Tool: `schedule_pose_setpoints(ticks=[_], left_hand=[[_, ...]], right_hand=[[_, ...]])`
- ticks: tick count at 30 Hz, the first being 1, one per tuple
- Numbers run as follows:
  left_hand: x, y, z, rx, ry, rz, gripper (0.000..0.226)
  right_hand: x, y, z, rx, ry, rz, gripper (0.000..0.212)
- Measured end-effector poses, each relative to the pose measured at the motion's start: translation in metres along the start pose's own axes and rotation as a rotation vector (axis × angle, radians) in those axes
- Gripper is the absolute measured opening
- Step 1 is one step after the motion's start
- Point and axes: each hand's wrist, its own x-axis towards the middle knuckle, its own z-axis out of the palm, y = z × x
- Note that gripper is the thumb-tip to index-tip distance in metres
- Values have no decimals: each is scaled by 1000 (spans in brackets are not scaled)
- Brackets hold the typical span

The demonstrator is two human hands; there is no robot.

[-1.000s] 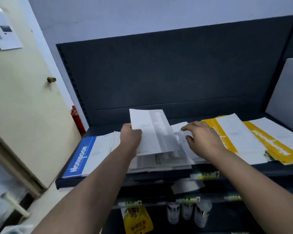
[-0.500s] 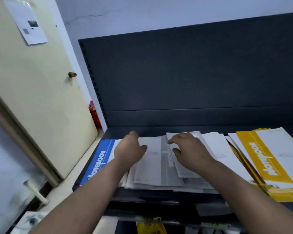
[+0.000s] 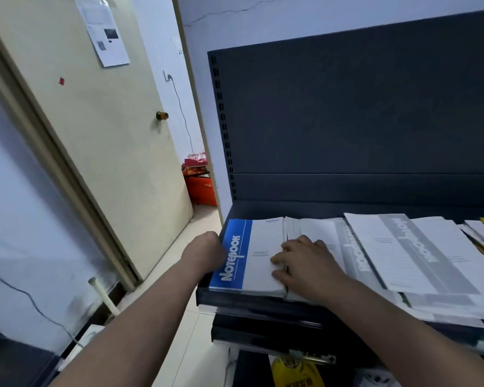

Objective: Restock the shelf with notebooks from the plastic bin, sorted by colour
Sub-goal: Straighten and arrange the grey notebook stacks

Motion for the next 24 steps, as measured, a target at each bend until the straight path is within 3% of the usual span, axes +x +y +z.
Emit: schedule_pose_setpoints(ticks=[13, 16, 20, 24], left_hand=[[16, 15, -3, -504, -217, -116, 35], [21, 19, -4, -530, -244, -107, 35], [24, 21, -4, -488, -193, -69, 34], [23, 4, -12, -559, -19, -50, 25]], right_hand=[[-5, -13, 6, 125, -34, 113, 40], [-5, -12, 7, 131, -32, 121, 40], [1, -12, 2, 153, -47, 166, 49], [10, -13, -11, 332, 48, 203, 69]])
